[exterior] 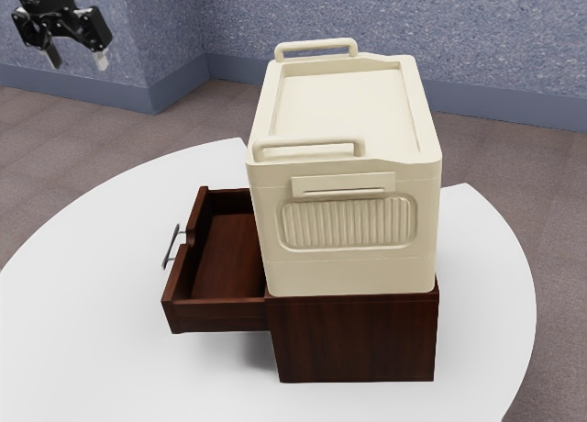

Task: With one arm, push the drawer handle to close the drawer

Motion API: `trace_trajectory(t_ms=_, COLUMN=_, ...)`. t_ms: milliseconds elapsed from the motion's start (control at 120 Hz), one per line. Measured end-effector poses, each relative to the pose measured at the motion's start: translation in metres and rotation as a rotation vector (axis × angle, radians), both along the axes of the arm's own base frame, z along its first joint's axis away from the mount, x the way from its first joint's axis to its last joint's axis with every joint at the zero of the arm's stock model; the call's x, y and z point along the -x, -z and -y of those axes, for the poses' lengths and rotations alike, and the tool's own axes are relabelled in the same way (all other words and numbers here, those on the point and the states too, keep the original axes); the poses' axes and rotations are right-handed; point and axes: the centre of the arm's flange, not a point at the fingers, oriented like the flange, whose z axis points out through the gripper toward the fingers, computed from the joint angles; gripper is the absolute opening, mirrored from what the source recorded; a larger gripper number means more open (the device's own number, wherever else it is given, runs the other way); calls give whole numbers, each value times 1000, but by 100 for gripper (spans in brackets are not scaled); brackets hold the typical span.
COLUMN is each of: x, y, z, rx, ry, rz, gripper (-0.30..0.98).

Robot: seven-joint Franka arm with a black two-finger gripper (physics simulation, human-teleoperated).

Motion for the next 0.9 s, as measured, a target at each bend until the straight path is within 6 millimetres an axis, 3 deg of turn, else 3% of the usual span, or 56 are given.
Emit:
trace_trajectory(t_ms=75, x=10, y=0, z=-31, rx=3, ry=-58, rz=1, gripper=67)
trace_trajectory(t_ms=133, x=17, y=-12, z=-58, rx=-3, ry=-135, rz=23, gripper=66)
trace_trajectory(t_ms=158, x=20, y=-28, z=-67, rx=-19, ry=-169, rz=48, gripper=66)
trace_trajectory(t_ms=183, x=26, y=-55, z=-66, rx=-41, ry=-179, rz=93, gripper=67)
trace_trajectory(t_ms=233, x=41, y=-98, z=-46, rx=-39, ry=-138, rz=167, gripper=66)
trace_trajectory(t_ms=308, x=52, y=-119, z=-29, rx=-18, ry=-96, rz=197, gripper=66)
trace_trajectory(t_ms=458, x=50, y=-112, z=-9, rx=61, ry=-32, rz=168, gripper=66)
trace_trajectory(t_ms=625, x=45, y=-59, z=30, rx=160, ry=125, rz=36, gripper=66)
trace_trajectory(t_ms=758, x=47, y=-58, z=55, rx=130, ry=170, rz=26, gripper=66)
trace_trajectory(t_ms=808, x=63, y=-53, z=69, rx=111, ry=193, rz=24, gripper=66)
trace_trajectory(t_ms=900, x=137, y=-3, z=69, rx=99, ry=184, rz=-2, gripper=66)
